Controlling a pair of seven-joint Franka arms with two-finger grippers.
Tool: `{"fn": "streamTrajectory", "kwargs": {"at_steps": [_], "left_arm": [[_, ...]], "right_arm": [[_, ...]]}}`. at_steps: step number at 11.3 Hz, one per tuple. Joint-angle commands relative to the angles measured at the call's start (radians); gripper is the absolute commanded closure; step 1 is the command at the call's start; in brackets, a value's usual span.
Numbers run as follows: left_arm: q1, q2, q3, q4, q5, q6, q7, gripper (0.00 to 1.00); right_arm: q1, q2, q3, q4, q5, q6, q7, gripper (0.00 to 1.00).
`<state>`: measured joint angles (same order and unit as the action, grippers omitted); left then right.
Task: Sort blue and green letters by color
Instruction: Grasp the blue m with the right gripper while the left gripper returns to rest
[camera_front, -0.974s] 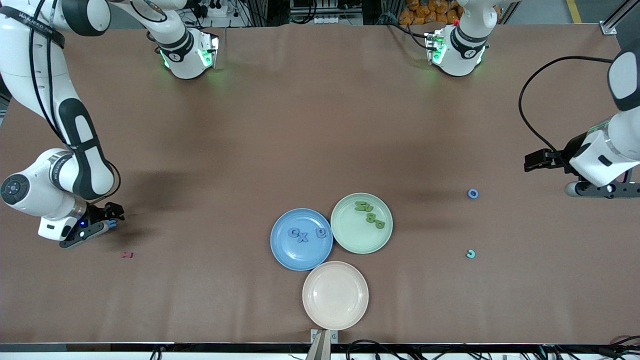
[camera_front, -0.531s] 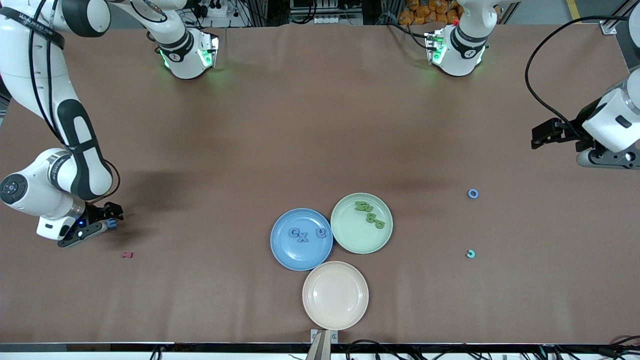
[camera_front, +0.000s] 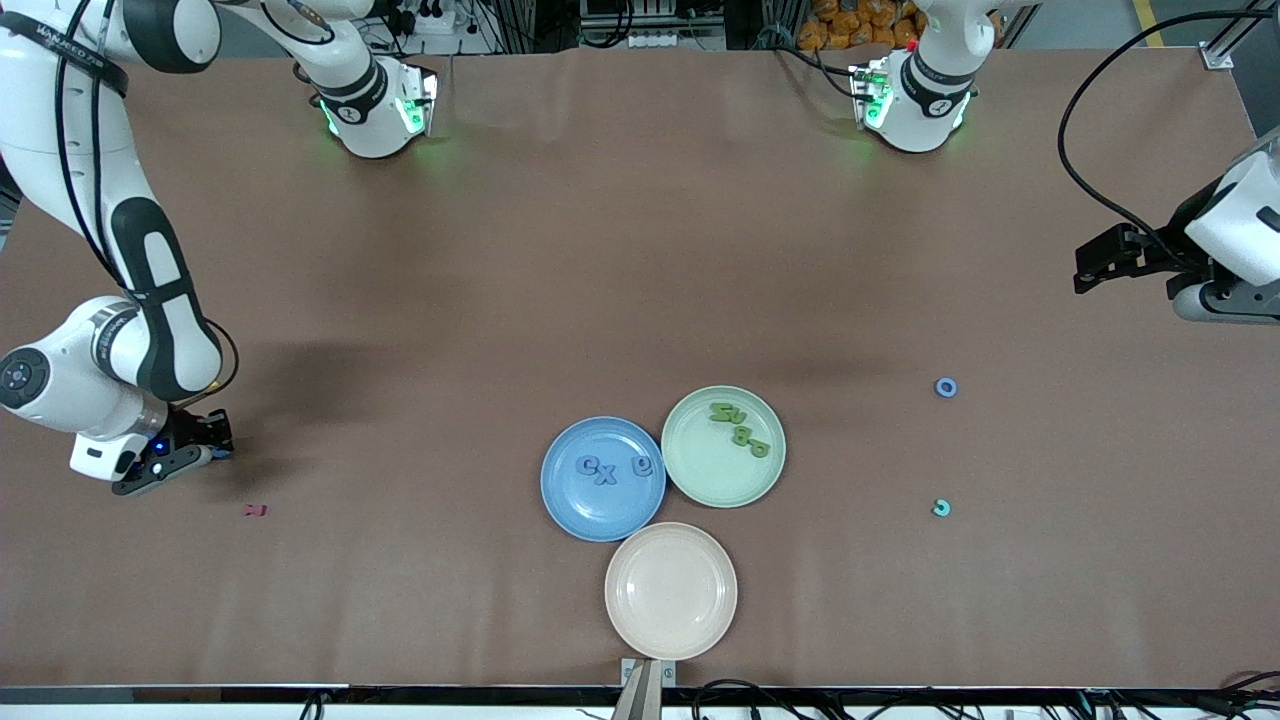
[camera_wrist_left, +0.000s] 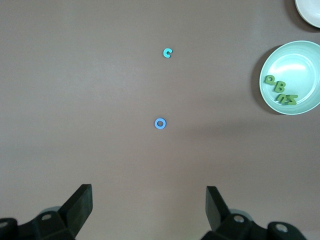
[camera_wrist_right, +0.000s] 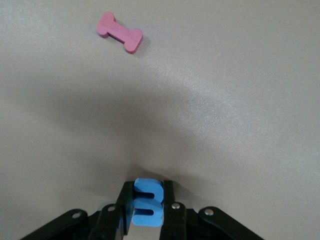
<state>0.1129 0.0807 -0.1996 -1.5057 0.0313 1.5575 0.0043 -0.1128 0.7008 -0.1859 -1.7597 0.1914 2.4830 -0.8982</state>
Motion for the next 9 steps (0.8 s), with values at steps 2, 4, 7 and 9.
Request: {"fn": "streamTrajectory", "kwargs": {"at_steps": [2, 4, 7, 9], "left_arm": [[0.004, 0.01, -0.006, 0.025, -0.022, -0.02, 0.011, 0.0], [0.002, 0.011, -0.003, 0.025, -0.024, -0.017, 0.011, 0.0], [0.005, 0.019, -0.001, 0.025, -0.024, -0.013, 0.016, 0.0], [0.008, 0.024, -0.001, 0.025, -0.024, -0.013, 0.019, 0.0]], "right_arm": [[0.039, 0.006, -0.001, 0.022, 0.129, -0.035, 0.008, 1.0], [0.103, 0.008, 0.005, 0.043, 0.189, -0.035, 0.098, 1.0], [0.209, 0.009, 0.011, 0.085, 0.191, -0.035, 0.319, 1.0], [0.278, 0.008, 0.026, 0.094, 0.191, -0.035, 0.485, 1.0]]}}
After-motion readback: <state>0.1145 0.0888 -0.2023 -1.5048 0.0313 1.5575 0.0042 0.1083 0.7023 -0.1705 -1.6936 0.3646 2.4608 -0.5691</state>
